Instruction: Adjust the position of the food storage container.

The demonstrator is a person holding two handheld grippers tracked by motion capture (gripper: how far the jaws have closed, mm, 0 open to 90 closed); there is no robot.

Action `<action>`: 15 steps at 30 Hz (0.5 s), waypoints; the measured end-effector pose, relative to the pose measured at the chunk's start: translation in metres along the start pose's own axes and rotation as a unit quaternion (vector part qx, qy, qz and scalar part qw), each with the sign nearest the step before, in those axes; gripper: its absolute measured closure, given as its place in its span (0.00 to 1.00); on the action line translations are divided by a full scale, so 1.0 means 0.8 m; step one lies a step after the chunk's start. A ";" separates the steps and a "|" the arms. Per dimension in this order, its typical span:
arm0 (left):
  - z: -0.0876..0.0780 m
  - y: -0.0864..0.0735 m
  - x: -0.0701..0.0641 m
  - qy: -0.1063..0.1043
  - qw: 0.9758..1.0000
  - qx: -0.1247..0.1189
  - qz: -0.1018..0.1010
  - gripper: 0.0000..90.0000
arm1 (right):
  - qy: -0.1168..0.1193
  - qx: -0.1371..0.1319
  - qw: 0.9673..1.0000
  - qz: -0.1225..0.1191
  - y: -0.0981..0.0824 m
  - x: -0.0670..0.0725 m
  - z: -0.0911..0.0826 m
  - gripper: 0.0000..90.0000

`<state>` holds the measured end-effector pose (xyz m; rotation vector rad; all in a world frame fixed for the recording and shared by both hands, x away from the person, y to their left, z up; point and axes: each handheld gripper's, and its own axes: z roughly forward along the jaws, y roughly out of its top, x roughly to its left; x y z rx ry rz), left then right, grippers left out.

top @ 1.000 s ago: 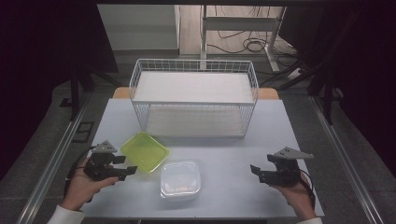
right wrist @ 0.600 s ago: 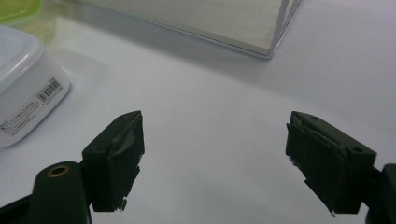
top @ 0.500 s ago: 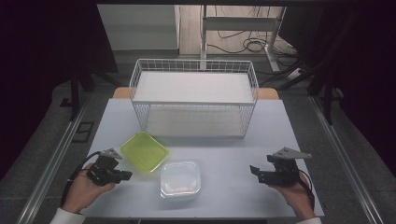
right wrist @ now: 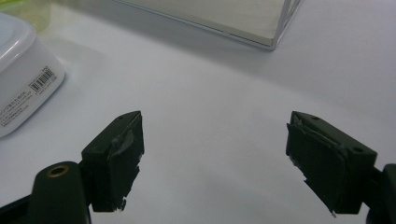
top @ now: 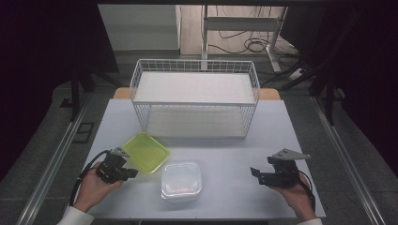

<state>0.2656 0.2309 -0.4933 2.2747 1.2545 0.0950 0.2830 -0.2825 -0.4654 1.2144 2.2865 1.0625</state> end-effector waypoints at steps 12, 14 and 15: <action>0.013 0.019 -0.001 -0.004 1.000 -0.006 -0.012 1.00 | -0.003 0.001 1.000 0.003 -0.001 -0.002 0.001 0.21; 0.016 0.024 -0.002 -0.006 1.000 -0.012 -0.025 1.00 | -0.002 0.002 1.000 0.003 0.000 -0.001 0.001 0.21; 0.016 0.024 -0.002 -0.006 1.000 -0.012 -0.025 1.00 | -0.002 0.002 1.000 0.003 0.000 -0.001 0.001 0.21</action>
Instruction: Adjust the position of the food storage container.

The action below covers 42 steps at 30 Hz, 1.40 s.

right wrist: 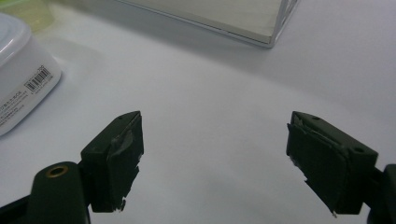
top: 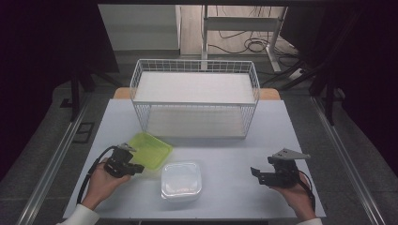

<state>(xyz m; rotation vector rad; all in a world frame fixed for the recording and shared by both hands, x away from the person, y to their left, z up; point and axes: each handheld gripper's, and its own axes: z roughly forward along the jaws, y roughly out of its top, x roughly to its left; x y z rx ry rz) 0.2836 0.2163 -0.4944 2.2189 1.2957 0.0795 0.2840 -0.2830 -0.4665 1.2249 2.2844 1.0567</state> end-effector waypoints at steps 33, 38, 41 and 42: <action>-0.054 0.002 0.039 0.014 0.993 -0.085 -0.078 1.00 | -0.009 -0.001 1.000 0.001 0.000 -0.003 -0.003 0.21; -0.056 0.000 0.077 0.055 0.991 -0.076 -0.097 1.00 | -0.009 0.000 1.000 0.001 0.000 -0.003 -0.002 0.21; -0.044 0.005 0.094 0.058 0.991 -0.062 -0.101 1.00 | -0.010 0.001 1.000 0.002 0.001 -0.003 -0.001 0.21; -0.044 0.005 0.094 0.058 0.991 -0.062 -0.101 1.00 | -0.010 0.001 1.000 0.002 0.001 -0.003 -0.001 0.21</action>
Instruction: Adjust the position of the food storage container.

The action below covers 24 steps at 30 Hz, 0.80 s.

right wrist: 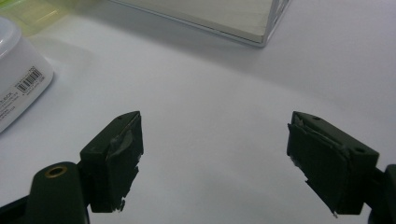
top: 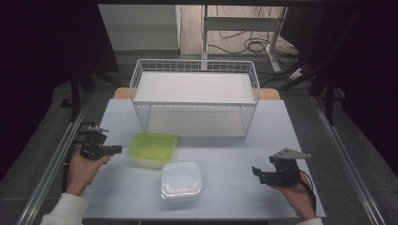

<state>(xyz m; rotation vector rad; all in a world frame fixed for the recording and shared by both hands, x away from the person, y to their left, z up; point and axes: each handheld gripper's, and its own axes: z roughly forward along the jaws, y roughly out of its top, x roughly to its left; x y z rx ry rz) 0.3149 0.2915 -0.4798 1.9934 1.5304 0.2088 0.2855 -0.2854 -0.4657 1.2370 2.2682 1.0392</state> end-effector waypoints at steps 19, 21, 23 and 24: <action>0.035 0.005 -0.021 -0.036 0.999 0.039 0.012 1.00 | -0.004 0.000 1.000 0.003 0.000 -0.001 -0.002 0.21; 0.038 0.006 -0.026 -0.043 0.998 0.039 0.012 1.00 | -0.004 0.000 1.000 0.002 0.000 -0.001 -0.001 0.21; 0.039 0.006 -0.028 -0.044 0.998 0.041 0.014 1.00 | -0.004 0.000 1.000 0.003 0.000 0.000 -0.001 0.21; 0.041 0.006 -0.030 -0.046 0.998 0.039 0.010 1.00 | -0.003 0.000 1.000 0.002 0.000 0.000 -0.001 0.21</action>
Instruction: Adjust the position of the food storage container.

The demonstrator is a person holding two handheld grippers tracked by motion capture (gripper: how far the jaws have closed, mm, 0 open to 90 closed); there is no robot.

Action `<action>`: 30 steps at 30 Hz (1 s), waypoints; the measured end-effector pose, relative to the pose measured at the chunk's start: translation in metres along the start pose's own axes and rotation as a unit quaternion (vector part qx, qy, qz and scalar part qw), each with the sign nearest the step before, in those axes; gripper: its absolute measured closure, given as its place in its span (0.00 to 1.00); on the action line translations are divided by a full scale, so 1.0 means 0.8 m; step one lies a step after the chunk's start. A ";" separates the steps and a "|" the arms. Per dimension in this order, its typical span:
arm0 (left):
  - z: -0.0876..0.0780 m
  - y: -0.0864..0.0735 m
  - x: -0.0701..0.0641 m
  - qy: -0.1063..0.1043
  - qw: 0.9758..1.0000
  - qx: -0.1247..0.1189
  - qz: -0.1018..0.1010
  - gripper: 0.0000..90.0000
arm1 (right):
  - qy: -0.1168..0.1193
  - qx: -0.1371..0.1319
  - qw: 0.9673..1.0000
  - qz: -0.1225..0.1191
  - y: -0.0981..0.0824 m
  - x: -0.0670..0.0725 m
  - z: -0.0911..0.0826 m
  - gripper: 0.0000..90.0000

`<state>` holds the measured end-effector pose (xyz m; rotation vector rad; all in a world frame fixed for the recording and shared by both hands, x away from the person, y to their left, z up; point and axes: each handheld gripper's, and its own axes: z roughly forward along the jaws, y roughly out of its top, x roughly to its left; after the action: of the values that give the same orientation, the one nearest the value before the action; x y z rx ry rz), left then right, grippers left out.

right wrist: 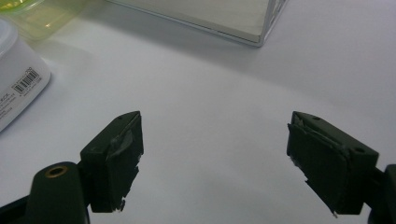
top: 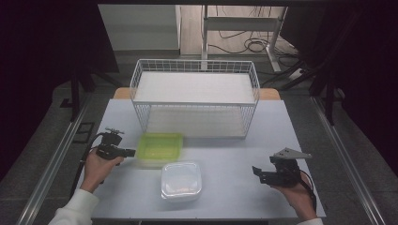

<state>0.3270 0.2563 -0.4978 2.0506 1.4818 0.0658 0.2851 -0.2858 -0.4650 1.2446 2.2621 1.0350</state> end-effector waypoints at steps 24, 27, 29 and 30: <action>0.038 0.042 -0.058 -0.025 0.999 -0.009 0.028 1.00 | 0.005 0.001 1.000 -0.006 0.000 0.000 0.000 0.21; 0.041 0.045 -0.062 -0.027 0.999 -0.008 0.032 1.00 | 0.005 0.001 1.000 -0.005 0.001 0.001 0.000 0.21; 0.043 0.048 -0.066 -0.029 0.999 -0.008 0.035 1.00 | 0.005 0.000 1.000 -0.005 0.001 0.001 -0.001 0.21; 0.045 0.049 -0.067 -0.032 0.999 -0.007 0.036 1.00 | 0.005 0.000 1.000 -0.005 0.001 0.001 -0.001 0.21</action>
<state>0.3531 0.1858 -0.4918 2.0766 1.3653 0.0389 0.2848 -0.2855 -0.4642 1.2300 2.2737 1.0405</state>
